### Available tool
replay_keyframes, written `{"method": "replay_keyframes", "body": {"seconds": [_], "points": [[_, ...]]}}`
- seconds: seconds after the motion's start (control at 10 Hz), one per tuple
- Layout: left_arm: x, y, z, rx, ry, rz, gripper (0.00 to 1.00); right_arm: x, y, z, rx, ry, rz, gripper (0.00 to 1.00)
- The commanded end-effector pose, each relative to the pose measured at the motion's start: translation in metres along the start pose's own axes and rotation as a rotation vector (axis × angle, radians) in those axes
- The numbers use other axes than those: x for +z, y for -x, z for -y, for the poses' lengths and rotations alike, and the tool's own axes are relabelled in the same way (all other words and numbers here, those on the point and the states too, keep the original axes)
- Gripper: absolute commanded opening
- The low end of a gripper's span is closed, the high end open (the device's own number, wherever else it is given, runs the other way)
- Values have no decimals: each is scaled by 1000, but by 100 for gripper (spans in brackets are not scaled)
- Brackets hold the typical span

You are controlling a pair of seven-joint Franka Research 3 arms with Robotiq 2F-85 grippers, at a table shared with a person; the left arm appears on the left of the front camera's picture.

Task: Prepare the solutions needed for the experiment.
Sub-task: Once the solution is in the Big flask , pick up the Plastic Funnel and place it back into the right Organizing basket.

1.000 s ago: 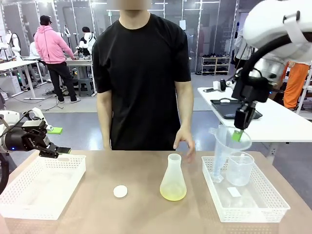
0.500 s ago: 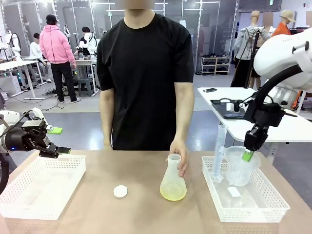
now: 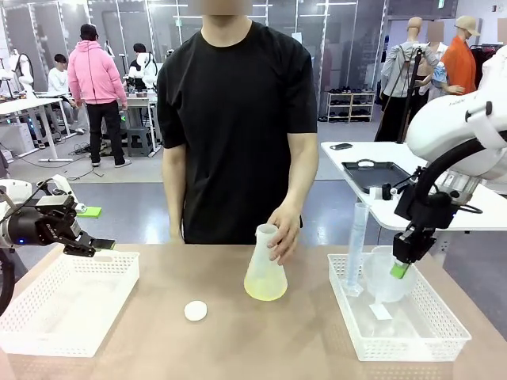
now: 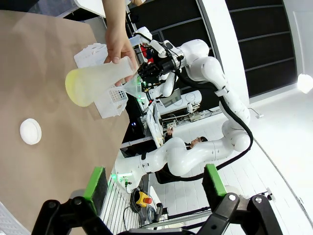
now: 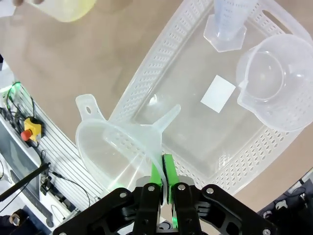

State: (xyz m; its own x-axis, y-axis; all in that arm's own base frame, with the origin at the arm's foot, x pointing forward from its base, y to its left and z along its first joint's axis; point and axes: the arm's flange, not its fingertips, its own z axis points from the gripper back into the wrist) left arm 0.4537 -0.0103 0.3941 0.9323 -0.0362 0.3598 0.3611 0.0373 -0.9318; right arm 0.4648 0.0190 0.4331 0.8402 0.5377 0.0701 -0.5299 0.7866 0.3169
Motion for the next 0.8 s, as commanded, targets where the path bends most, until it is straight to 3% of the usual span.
{"method": "replay_keyframes", "body": {"seconds": [0.0,0.1,0.3,0.4,0.5,0.6,0.7], "points": [[-1,-1,2,-7,-10,2,100,-8,-3,-1,-43,11,7,0],[-1,-1,2,-7,-10,2,100,-11,-2,-1,-53,13,3,0],[-1,-1,2,-7,-10,2,100,-16,-1,1,-69,3,2,24],[-1,-1,2,-7,-10,2,100,-17,-1,1,-74,5,4,29],[-1,-1,2,-7,-10,2,100,-19,0,3,-80,7,4,44],[-1,-1,2,-7,-10,2,100,-22,0,6,-110,30,-6,49],[-1,-1,2,-7,-10,2,100,-24,-1,7,-117,30,-10,64]]}}
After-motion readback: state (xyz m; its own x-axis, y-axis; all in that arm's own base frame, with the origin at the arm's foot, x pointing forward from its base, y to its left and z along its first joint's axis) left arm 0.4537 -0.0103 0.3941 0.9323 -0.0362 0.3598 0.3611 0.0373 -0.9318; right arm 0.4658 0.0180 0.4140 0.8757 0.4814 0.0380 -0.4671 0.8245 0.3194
